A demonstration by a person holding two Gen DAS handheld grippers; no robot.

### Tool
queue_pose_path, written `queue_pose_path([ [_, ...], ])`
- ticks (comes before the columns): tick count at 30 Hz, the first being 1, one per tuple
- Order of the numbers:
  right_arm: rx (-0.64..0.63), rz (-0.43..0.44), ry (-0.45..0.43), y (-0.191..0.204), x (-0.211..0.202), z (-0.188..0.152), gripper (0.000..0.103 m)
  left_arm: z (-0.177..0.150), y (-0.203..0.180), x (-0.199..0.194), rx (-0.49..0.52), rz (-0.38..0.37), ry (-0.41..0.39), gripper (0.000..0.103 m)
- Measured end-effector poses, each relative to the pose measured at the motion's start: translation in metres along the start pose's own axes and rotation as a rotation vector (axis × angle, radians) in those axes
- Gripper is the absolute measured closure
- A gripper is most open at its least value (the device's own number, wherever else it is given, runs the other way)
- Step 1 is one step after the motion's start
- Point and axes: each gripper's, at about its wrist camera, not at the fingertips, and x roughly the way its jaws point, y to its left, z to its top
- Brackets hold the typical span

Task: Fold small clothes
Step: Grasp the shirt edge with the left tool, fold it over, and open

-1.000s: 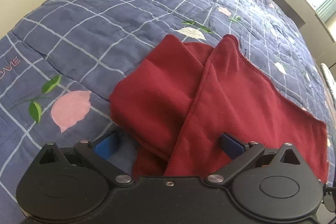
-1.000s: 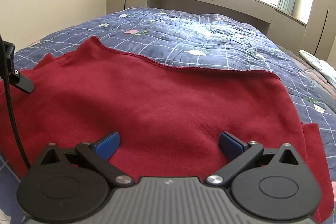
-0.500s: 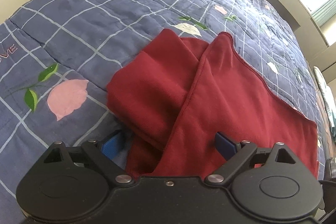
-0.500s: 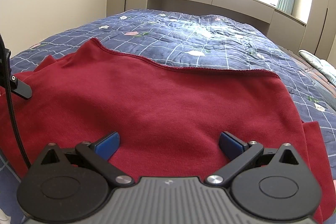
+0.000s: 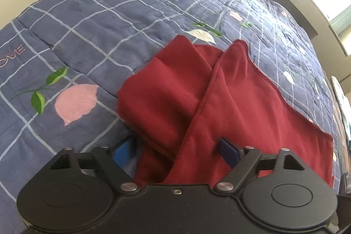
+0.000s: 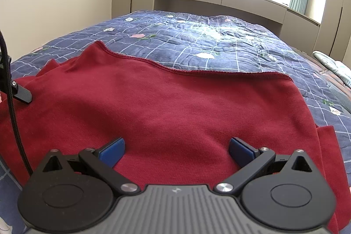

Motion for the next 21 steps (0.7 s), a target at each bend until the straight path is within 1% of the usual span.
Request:
queue_pose_path([
  [1, 0.000, 0.000, 0.001, 0.000, 0.000, 0.000, 0.000, 0.000, 0.002, -0.001, -0.012, 0.003, -0.009, 0.032],
  [2, 0.000, 0.001, 0.002, 0.000, 0.000, 0.000, 0.000, 0.001, 0.004, -0.002, -0.026, 0.007, -0.012, 0.040],
  [3, 0.001, 0.000, 0.003, 0.000, 0.000, 0.001, 0.000, 0.002, 0.005, -0.002, -0.039, 0.010, -0.010, 0.046],
  [4, 0.001, 0.000, 0.004, 0.000, 0.000, 0.001, 0.000, 0.003, 0.005, -0.002, -0.052, 0.009, -0.006, 0.050],
  [5, 0.001, 0.001, 0.004, 0.000, 0.000, 0.001, 0.000, 0.004, 0.006, -0.001, -0.063, 0.004, 0.001, 0.057],
  [6, 0.002, 0.001, 0.004, 0.000, 0.000, 0.001, 0.000, 0.004, 0.004, -0.001, -0.070, -0.003, 0.009, 0.067],
  [7, 0.003, 0.001, 0.005, 0.000, 0.001, 0.001, 0.000, 0.005, 0.002, -0.001, -0.070, -0.006, 0.014, 0.071],
  [8, 0.003, 0.000, 0.006, 0.001, 0.001, 0.001, 0.000, 0.005, -0.002, -0.001, -0.061, -0.004, 0.016, 0.078],
  [9, 0.003, 0.000, 0.008, 0.001, 0.001, 0.001, 0.000, 0.005, -0.005, -0.003, -0.050, -0.001, 0.012, 0.083],
  [12, -0.007, 0.009, 0.024, 0.000, 0.001, 0.004, 0.000, 0.005, -0.019, -0.010, 0.007, 0.018, -0.011, 0.086],
  [14, -0.045, 0.023, 0.059, -0.002, 0.001, 0.011, 0.000, 0.004, -0.029, -0.015, 0.056, 0.032, -0.026, 0.087],
  [16, -0.048, 0.039, 0.095, -0.006, 0.002, 0.019, 0.000, 0.003, -0.036, -0.021, 0.093, 0.034, -0.044, 0.087],
  [17, -0.041, 0.038, 0.100, -0.010, -0.001, 0.023, 0.000, 0.003, -0.041, -0.025, 0.113, 0.032, -0.055, 0.087],
  [21, -0.051, -0.006, 0.038, -0.034, -0.021, 0.032, 0.000, 0.002, -0.063, -0.038, 0.192, 0.018, -0.094, 0.088],
])
